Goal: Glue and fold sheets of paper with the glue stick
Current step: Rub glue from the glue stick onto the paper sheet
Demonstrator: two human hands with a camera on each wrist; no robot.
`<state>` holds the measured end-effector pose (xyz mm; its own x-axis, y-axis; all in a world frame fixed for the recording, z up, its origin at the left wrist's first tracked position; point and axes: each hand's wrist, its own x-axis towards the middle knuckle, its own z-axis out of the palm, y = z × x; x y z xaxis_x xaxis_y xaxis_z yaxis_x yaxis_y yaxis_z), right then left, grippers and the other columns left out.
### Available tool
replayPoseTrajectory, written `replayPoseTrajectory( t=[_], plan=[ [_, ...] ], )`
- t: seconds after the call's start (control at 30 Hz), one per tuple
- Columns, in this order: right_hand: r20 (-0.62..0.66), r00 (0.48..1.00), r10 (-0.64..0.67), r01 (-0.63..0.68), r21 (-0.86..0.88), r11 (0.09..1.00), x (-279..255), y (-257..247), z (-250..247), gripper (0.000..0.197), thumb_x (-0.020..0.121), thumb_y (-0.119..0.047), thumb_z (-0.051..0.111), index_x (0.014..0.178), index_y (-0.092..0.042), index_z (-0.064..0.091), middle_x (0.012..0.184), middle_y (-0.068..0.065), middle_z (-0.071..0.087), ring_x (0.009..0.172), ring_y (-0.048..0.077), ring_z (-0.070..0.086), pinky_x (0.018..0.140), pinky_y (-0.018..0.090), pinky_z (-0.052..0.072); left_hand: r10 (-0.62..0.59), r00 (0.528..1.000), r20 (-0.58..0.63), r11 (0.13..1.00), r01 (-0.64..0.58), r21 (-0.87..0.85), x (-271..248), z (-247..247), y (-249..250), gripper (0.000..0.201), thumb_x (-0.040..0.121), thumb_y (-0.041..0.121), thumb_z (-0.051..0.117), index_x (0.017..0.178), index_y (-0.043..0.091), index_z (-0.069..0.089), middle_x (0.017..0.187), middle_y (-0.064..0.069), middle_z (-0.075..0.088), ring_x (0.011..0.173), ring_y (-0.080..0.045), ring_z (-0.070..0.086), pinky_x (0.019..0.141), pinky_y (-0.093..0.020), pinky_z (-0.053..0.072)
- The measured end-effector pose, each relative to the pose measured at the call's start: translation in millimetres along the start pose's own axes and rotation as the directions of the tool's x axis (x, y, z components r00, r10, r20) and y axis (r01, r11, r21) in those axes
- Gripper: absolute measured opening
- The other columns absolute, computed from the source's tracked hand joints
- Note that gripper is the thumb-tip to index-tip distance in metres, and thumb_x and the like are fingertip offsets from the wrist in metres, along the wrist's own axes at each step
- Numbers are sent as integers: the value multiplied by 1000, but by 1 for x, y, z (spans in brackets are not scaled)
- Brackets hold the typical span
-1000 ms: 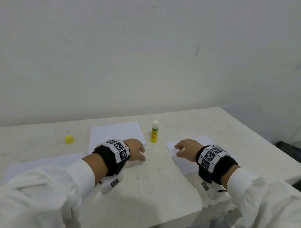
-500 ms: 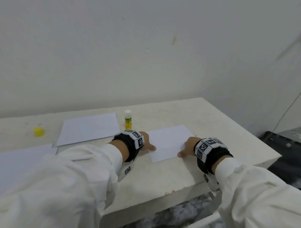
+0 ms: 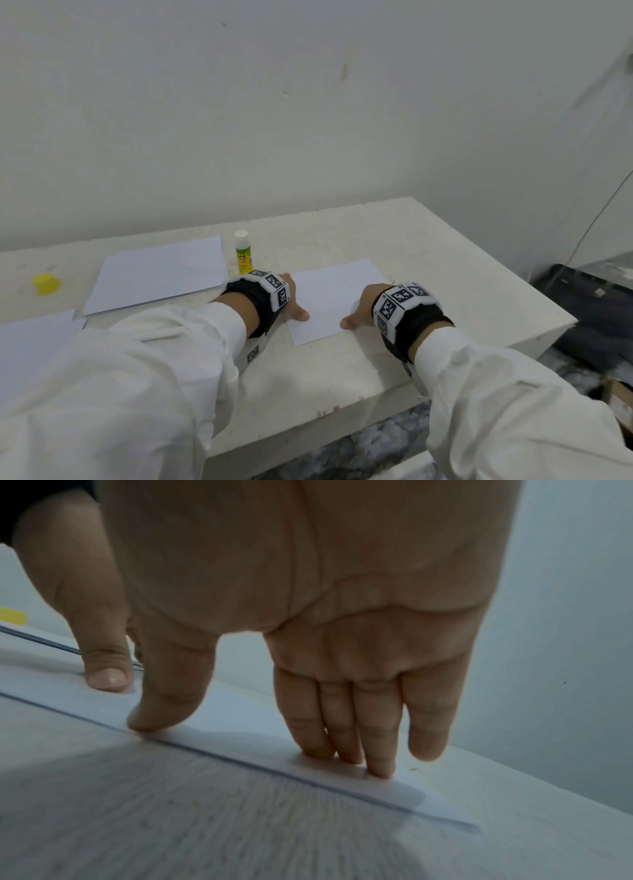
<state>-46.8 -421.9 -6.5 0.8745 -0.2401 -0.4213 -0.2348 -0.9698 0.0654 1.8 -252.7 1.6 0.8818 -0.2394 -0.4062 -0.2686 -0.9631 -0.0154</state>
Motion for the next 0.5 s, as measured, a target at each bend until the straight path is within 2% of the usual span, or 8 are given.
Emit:
replayPoseTrajectory(
  t=[0.07, 0.13, 0.23, 0.3, 0.33, 0.4, 0.43, 0.5],
  plan=[
    [-9, 1000, -5, 5, -3, 1000, 1, 0, 1, 59, 71, -67, 63, 97, -15, 61, 93, 3, 64, 91, 25, 61, 83, 32, 48, 7, 1000, -8, 999, -7, -52, -2, -2, 2, 99, 82, 55, 65, 148, 2, 14, 144, -14, 39, 128, -32, 44, 104, -40, 38],
    [-4, 1000, -11, 11, -8, 1000, 1, 0, 1, 58, 71, -68, 63, 97, -16, 61, 92, 2, 63, 90, 25, 60, 83, 33, 48, 34, 999, -16, 992, -36, -121, -5, -4, 6, 114, 79, 45, 72, 151, 9, -9, 148, -14, 36, 130, -32, 44, 105, -41, 39],
    [-7, 1000, -10, 10, -2, 1000, 0, 2, 0, 54, 71, -67, 63, 92, -18, 56, 103, 3, 66, 97, 25, 62, 87, 35, 49, 36, 995, -88, 940, -63, -334, -11, -3, 12, 119, 77, 29, 77, 149, 26, -19, 144, -15, 37, 124, -33, 47, 99, -42, 44],
    [-12, 1000, -19, 19, 2, 1000, -1, 1, 0, 55, 72, -67, 62, 94, -17, 58, 102, 4, 67, 97, 26, 62, 89, 36, 49, -50, 990, -128, 814, -34, -580, -17, -3, 11, 109, 78, 18, 76, 152, 34, -3, 139, -17, 35, 119, -37, 49, 92, -43, 49],
    [-16, 1000, -23, 24, 3, 1000, 0, 1, 0, 55, 72, -67, 62, 92, -16, 59, 97, 4, 66, 95, 26, 63, 88, 36, 50, -85, 990, -113, 689, -23, -724, -19, -2, 9, 98, 79, 11, 73, 151, 33, 11, 133, -17, 40, 110, -36, 53, 86, -44, 53],
    [-28, 999, -24, 25, 25, 999, -1, 1, -1, 50, 72, -65, 63, 80, -15, 57, 80, 1, 61, 87, 25, 62, 83, 33, 50, -62, 998, 4, 454, 32, -890, -25, 1, 3, 64, 84, -2, 64, 139, 23, 40, 106, -17, 54, 79, -28, 60, 72, -42, 57],
    [-46, 999, -26, 28, 49, 998, -3, 2, -2, 47, 75, -60, 65, 73, -15, 54, 73, 0, 57, 83, 24, 60, 79, 31, 49, -22, 997, 72, 419, 74, -905, -30, 3, 2, 47, 87, -3, 60, 128, 17, 50, 93, -15, 55, 66, -23, 57, 68, -38, 56],
    [-66, 998, -20, 26, 92, 995, -6, 4, -5, 40, 81, -49, 65, 68, -14, 49, 71, 0, 55, 81, 24, 58, 73, 29, 45, 2, 989, 149, 422, 134, -896, -37, 6, 0, 27, 90, -3, 58, 113, 12, 61, 82, -11, 55, 60, -19, 53, 67, -32, 56]
  ],
)
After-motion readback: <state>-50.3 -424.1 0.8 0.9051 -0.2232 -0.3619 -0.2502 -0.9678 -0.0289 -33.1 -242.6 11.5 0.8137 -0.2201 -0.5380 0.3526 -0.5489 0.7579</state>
